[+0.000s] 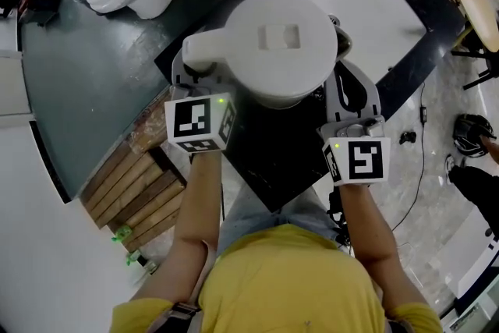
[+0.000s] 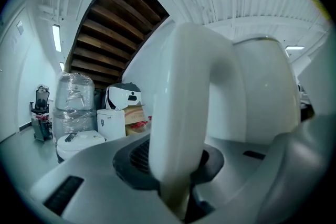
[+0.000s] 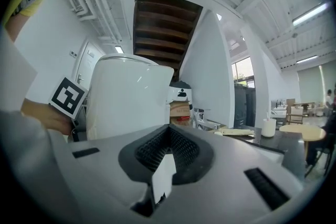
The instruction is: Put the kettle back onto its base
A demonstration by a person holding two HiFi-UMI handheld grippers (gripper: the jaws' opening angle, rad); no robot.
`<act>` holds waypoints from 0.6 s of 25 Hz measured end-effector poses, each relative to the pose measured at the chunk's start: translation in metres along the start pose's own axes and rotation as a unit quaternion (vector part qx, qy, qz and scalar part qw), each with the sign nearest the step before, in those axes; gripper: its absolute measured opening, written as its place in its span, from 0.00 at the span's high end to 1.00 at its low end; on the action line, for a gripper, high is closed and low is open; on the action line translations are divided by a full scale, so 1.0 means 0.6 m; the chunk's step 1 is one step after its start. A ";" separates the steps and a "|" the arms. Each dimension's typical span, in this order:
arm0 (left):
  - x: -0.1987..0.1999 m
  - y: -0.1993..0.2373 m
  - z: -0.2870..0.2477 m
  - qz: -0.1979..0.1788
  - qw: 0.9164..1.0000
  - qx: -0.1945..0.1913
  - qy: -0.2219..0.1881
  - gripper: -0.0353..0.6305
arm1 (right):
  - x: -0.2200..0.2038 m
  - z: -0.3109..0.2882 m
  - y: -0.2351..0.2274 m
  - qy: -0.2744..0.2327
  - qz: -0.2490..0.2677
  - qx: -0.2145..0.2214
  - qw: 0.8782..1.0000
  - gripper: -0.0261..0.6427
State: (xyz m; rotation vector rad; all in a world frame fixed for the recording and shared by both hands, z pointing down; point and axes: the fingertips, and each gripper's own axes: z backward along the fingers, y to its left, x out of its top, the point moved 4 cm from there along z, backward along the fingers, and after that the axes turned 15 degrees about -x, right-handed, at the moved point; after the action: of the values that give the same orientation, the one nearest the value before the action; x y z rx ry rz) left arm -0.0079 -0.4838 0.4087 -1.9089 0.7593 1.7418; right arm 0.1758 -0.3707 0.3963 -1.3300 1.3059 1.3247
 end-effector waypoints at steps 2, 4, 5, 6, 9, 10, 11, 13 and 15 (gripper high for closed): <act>-0.004 0.001 0.007 0.010 1.000 0.003 0.012 0.76 | 0.000 0.002 0.000 0.005 -0.003 -0.006 1.000 0.94; -0.008 -0.001 0.015 0.012 1.000 0.005 0.027 0.72 | 0.002 0.003 0.000 0.008 -0.001 -0.010 1.000 0.94; -0.009 -0.003 0.019 0.010 0.999 0.008 0.034 0.72 | 0.003 0.004 0.000 0.009 0.001 -0.011 1.000 0.94; -0.010 -0.005 0.024 0.010 0.999 0.014 0.038 0.72 | 0.003 0.004 0.000 0.011 0.001 -0.012 1.000 0.94; -0.011 -0.013 0.046 0.023 0.998 0.037 0.046 0.72 | 0.007 0.011 0.000 0.015 -0.006 -0.012 1.000 0.94; -0.013 -0.017 0.057 0.028 0.997 0.044 0.048 0.72 | 0.011 0.016 0.001 0.015 -0.008 -0.012 1.000 0.94; -0.016 -0.022 0.067 0.031 0.997 0.050 0.051 0.72 | 0.015 0.021 0.001 0.013 -0.009 -0.012 1.000 0.94; -0.015 -0.034 0.090 0.036 0.996 0.059 0.055 0.72 | 0.024 0.033 0.003 0.007 -0.010 -0.010 1.000 0.94; -0.008 -0.045 0.111 0.041 0.996 0.063 0.053 0.72 | 0.033 0.046 0.006 0.002 -0.011 -0.008 1.000 0.94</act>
State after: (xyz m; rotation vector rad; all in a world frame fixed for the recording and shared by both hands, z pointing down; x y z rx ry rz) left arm -0.0404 -0.4196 0.4055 -1.9216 0.9745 1.6089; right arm 0.1671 -0.3462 0.3745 -1.3550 1.2817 1.3201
